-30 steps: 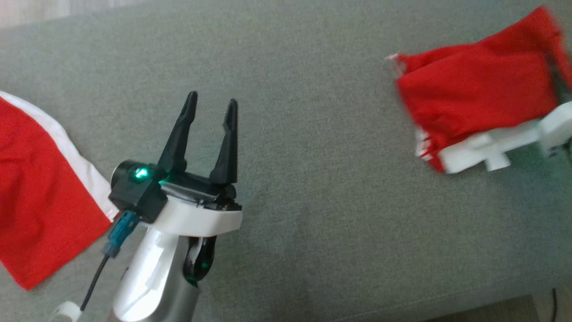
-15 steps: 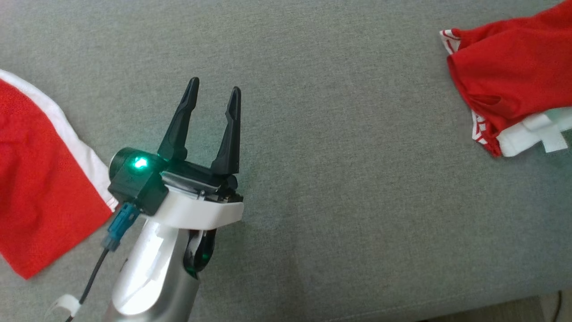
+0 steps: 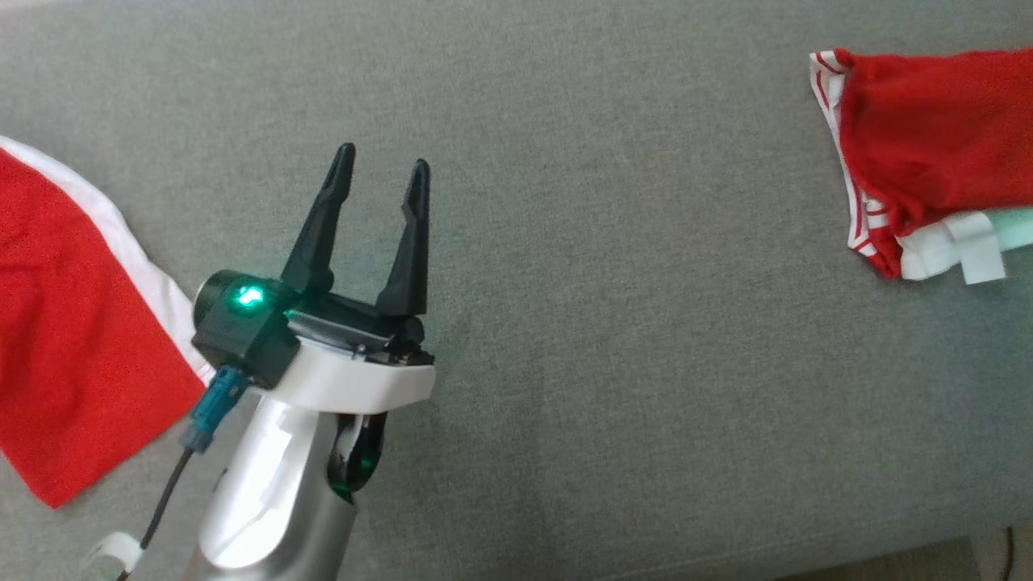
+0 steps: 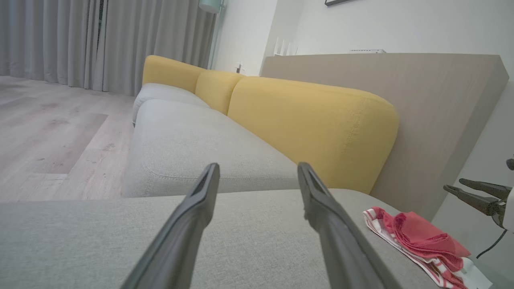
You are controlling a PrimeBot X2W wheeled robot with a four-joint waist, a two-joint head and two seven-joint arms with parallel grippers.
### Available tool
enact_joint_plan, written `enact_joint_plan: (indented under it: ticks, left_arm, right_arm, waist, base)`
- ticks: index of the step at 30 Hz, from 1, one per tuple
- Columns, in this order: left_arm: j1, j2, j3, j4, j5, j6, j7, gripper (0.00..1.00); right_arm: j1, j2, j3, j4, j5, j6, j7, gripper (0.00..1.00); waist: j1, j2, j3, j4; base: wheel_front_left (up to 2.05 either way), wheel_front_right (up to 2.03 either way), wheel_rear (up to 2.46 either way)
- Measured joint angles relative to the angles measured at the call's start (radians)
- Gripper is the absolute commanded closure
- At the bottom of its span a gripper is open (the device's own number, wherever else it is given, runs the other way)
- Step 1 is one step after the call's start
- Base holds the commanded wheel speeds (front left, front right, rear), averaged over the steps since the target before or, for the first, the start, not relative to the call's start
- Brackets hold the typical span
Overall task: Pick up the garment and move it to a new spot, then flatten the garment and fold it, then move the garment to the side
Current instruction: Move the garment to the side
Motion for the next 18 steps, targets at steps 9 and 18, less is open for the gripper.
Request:
enact_joint_plan:
  ticks: [9,18]
  left_arm:
    - [0.076,0.0,0.061,-0.011,-0.013,0.002,0.0,0.0]
    - [0.21,0.001,0.113,-0.019,-0.023,0.018,0.0,0.0]
  right_arm:
    - [0.028,0.148,0.012,-0.148,0.13,0.0,-0.02,0.0]
    - [0.272,0.29,0.042,-0.394,0.278,0.0,-0.021,0.0]
  waist:
    - [0.0,0.0,-0.114,0.006]
    - [-0.0002,0.0,-0.259,0.029]
  base:
    - [0.0,0.0,0.0]
    - [0.0,0.0,0.0]
